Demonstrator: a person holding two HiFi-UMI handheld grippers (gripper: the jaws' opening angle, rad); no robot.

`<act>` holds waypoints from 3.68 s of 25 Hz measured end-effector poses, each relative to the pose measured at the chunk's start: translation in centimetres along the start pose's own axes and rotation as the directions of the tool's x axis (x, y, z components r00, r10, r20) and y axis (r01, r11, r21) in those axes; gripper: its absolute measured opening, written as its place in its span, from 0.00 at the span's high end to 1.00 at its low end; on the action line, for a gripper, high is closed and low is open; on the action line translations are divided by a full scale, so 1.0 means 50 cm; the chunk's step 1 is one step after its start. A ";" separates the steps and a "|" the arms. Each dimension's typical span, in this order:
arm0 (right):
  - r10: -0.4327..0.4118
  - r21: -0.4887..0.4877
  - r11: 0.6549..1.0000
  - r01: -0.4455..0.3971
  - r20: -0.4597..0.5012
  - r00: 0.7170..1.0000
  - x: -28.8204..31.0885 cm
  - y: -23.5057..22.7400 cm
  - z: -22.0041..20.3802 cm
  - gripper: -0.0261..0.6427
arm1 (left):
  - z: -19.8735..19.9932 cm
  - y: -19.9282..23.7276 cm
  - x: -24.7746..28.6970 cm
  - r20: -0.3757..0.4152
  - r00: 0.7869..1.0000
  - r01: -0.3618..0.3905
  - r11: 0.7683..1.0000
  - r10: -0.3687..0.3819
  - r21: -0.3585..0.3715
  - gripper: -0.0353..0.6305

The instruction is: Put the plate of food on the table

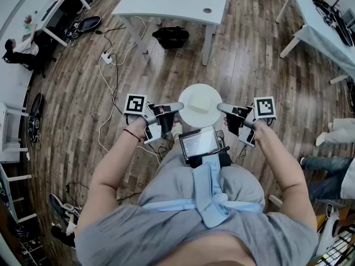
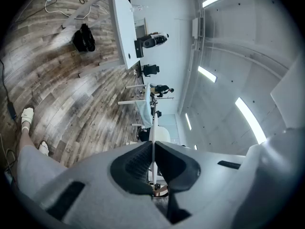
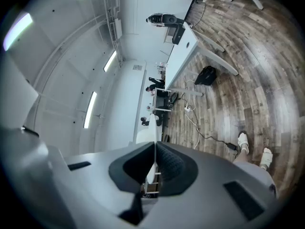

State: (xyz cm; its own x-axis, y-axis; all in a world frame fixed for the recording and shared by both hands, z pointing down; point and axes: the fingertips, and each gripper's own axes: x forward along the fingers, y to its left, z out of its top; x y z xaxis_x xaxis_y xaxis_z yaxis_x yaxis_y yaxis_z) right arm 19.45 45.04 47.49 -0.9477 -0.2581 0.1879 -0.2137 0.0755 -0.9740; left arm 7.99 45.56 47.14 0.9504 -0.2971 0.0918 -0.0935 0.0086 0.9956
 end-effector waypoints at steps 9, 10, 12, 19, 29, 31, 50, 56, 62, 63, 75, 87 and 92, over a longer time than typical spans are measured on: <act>0.040 0.040 0.998 -0.041 0.017 0.999 0.000 0.006 0.001 0.91 | -0.001 0.002 0.000 0.000 1.000 0.016 1.000 -0.016 -0.002 0.91; 0.043 0.043 0.998 -0.043 0.019 0.999 0.001 0.006 0.000 0.91 | -0.001 0.002 -0.001 -0.001 1.000 0.017 1.000 -0.017 0.000 0.91; 0.043 0.044 0.998 -0.044 0.023 0.999 0.001 0.005 0.000 0.91 | -0.002 0.002 -0.001 -0.002 1.000 0.019 1.000 -0.019 0.006 0.91; 0.040 0.046 0.998 -0.042 0.024 0.999 0.001 0.002 0.004 0.91 | 0.000 -0.008 0.000 0.006 1.000 0.024 1.000 -0.024 0.007 0.90; 0.036 0.034 0.999 -0.037 0.015 0.999 0.002 0.004 0.004 0.91 | -0.002 -0.008 -0.003 0.018 0.999 0.035 0.999 -0.035 0.015 0.90; 0.037 0.038 0.999 -0.038 0.013 0.999 0.000 0.005 0.000 0.91 | -0.006 -0.008 -0.003 0.019 0.999 0.035 0.999 -0.035 0.016 0.90; 0.012 0.018 1.000 -0.012 0.021 1.000 0.099 0.026 0.094 0.91 | 0.121 -0.015 -0.042 0.034 0.998 0.058 0.998 -0.058 0.004 0.90; 0.018 -0.007 1.000 -0.018 0.022 1.000 0.124 0.031 0.121 0.91 | 0.157 -0.021 -0.052 0.030 0.997 0.063 0.998 -0.064 0.029 0.90; 0.010 0.009 1.000 -0.011 0.039 0.999 0.246 0.076 0.240 0.91 | 0.322 -0.043 -0.105 0.024 0.996 0.080 0.997 -0.080 0.012 0.90; 0.010 0.010 1.000 -0.011 0.042 0.999 0.268 0.080 0.257 0.91 | 0.349 -0.044 -0.115 0.022 0.996 0.081 0.997 -0.082 0.011 0.90; 0.020 0.021 1.000 -0.021 0.078 0.997 0.312 0.066 0.286 0.91 | 0.405 -0.027 -0.128 -0.005 0.996 0.087 0.996 -0.087 0.007 0.90; 0.016 0.044 0.999 -0.019 0.073 0.997 0.329 0.036 0.414 0.91 | 0.519 -0.013 -0.069 0.013 0.997 0.082 0.997 -0.082 -0.009 0.90; 0.018 0.049 0.999 -0.020 0.046 0.999 0.358 0.019 0.576 0.91 | 0.665 -0.016 -0.008 0.036 0.997 0.076 0.997 -0.075 -0.027 0.90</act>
State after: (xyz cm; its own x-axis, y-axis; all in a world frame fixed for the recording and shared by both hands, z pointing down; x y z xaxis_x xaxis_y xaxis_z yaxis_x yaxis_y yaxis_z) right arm 9.13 12.78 46.29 -0.9394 -0.3009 0.1641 -0.1825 0.0338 -0.9826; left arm -2.18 13.91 45.66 0.9434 -0.3313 0.0162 -0.0131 0.0116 0.9998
